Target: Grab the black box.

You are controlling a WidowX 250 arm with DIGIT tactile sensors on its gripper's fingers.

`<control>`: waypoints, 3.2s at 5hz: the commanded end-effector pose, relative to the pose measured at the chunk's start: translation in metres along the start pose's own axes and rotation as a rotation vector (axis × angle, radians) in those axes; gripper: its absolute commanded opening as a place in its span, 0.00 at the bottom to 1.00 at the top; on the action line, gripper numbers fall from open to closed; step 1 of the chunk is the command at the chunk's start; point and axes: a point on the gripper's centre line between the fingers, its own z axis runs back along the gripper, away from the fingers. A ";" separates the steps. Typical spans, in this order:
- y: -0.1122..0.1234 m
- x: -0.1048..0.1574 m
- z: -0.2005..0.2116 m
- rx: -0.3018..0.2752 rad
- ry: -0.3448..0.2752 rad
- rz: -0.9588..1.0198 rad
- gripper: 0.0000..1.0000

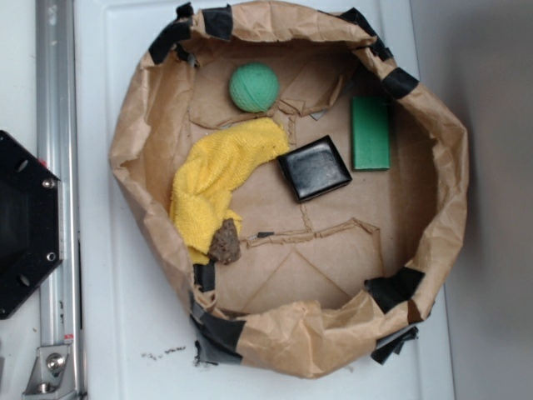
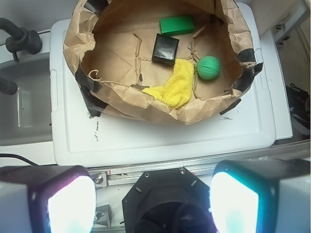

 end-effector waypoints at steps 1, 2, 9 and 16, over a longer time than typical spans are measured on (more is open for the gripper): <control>0.000 0.000 0.000 0.000 0.000 0.000 1.00; 0.032 0.048 -0.023 -0.014 -0.094 0.136 1.00; 0.040 0.165 -0.214 0.033 0.131 0.135 1.00; 0.043 0.126 -0.047 0.017 -0.072 -0.046 0.00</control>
